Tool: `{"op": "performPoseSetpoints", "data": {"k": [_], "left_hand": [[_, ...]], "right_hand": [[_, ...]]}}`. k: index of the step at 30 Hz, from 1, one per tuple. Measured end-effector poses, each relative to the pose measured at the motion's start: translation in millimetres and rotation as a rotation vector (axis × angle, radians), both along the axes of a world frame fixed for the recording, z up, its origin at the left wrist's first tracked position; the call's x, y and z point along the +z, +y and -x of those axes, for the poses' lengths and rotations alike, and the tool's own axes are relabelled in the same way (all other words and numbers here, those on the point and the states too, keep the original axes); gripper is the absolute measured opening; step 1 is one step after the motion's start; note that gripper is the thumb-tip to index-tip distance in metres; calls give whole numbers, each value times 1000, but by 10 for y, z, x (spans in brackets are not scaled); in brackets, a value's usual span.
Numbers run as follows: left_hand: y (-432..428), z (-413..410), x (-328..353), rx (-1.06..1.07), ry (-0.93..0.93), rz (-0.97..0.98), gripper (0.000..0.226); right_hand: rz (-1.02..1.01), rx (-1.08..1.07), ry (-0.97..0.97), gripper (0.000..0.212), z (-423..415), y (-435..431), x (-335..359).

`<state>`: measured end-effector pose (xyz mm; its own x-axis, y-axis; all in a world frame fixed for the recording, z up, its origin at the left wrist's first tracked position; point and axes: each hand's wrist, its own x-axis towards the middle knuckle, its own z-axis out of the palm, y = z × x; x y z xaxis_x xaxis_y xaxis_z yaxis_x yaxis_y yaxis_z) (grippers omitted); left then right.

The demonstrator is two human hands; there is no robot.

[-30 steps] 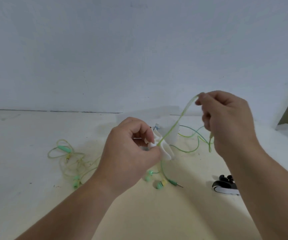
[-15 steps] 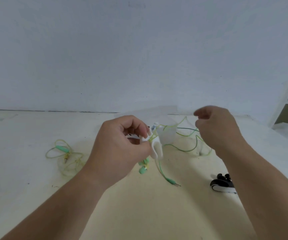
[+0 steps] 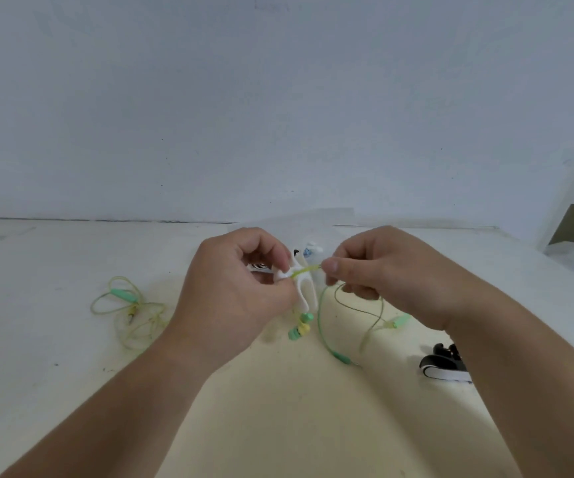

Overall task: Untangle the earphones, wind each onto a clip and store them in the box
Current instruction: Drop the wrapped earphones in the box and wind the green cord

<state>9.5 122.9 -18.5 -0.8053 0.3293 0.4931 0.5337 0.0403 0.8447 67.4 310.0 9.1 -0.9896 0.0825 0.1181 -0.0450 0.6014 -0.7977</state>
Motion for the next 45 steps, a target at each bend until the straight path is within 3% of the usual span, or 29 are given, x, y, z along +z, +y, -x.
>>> {"op": "performPoseSetpoints", "data": {"k": [4, 6, 8, 13, 17, 21, 23, 27, 34, 38, 41, 45], "left_hand": [[33, 22, -56, -20, -2, 63, 17], [54, 22, -66, -48, -13, 62, 22], [52, 23, -66, -89, -38, 34, 31], [40, 38, -81, -162, -44, 36, 19], [38, 19, -84, -197, -64, 37, 22], [60, -21, -85, -255, -85, 31, 22], [68, -36, -73, -257, -61, 26, 21], [37, 1, -46, -207, 4, 53, 22], [30, -67, 4, -357, -31, 40, 31], [29, -87, 47, -367, -44, -58, 32], [23, -63, 80, -312, -70, -178, 33], [-11, 1, 83, -98, -4, -241, 38]], "right_hand": [[463, 35, 199, 30, 17, -3, 37], [591, -35, 283, 35, 39, 13, 49], [594, -136, 310, 38, 53, 4, 54], [628, -278, 168, 38, 84, -46, 48], [690, -220, 68, 26, 57, -62, 57], [702, -148, 89, 23, 46, -58, 57], [620, -160, 145, 25, 47, -29, 42], [174, -267, 254, 34, 22, 14, 44], [60, -247, 299, 33, 48, 21, 12], [63, -260, 231, 36, 42, 21, -9], [-3, -217, 77, 40, 41, 17, -64], [-172, 45, -45, 39, 45, -72, -129]]}}
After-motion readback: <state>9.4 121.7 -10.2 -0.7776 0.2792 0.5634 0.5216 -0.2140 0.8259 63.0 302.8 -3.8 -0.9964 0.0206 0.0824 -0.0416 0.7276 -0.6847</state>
